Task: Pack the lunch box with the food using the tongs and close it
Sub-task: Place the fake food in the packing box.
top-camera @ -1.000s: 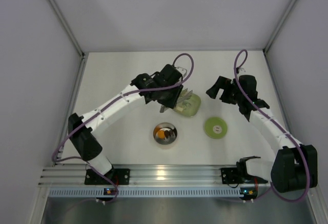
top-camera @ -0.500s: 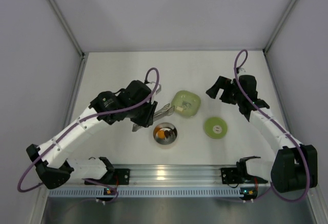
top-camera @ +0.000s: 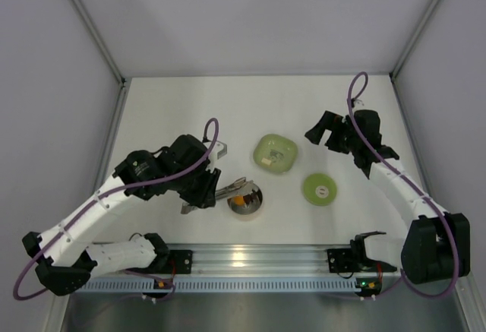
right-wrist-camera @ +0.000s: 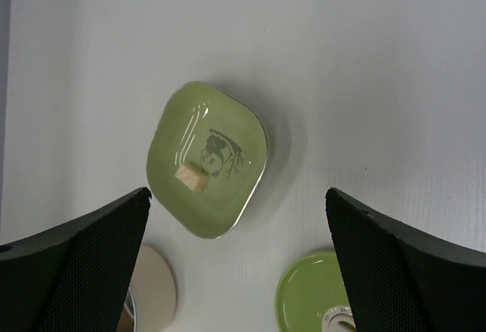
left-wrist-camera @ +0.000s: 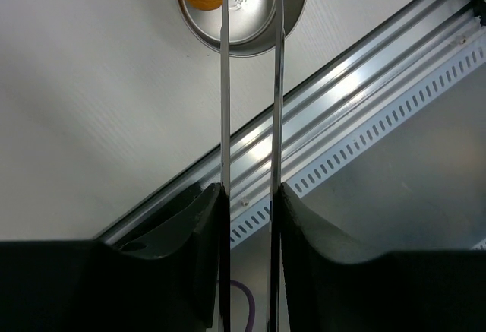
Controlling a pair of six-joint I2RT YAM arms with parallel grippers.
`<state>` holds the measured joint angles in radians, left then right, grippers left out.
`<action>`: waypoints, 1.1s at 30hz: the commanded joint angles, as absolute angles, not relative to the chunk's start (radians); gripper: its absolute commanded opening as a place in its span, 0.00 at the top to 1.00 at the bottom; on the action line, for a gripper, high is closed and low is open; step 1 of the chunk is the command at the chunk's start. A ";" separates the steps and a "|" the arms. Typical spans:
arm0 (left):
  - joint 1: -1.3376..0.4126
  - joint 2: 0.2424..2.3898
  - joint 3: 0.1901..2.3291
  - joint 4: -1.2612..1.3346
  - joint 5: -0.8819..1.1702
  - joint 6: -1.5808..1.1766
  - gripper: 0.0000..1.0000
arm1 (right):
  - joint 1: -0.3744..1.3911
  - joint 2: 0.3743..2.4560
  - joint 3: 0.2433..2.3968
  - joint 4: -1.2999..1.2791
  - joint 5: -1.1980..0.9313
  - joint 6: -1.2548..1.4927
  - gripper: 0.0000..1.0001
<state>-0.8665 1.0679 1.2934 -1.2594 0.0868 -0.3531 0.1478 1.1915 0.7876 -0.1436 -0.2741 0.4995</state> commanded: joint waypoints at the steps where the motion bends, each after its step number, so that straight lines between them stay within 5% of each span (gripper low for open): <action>1: -0.870 1.040 1.270 -1.272 0.127 -0.376 0.63 | 0.164 1.201 0.827 -0.121 -0.284 0.509 0.04; 20: -0.870 1.077 1.288 -1.267 0.109 -0.351 0.52 | 0.167 1.213 0.830 -0.129 -0.279 0.491 0.04; 33: -0.870 1.262 1.531 -1.180 0.011 -0.313 0.54 | 0.167 1.204 0.828 -0.130 -0.291 0.473 0.04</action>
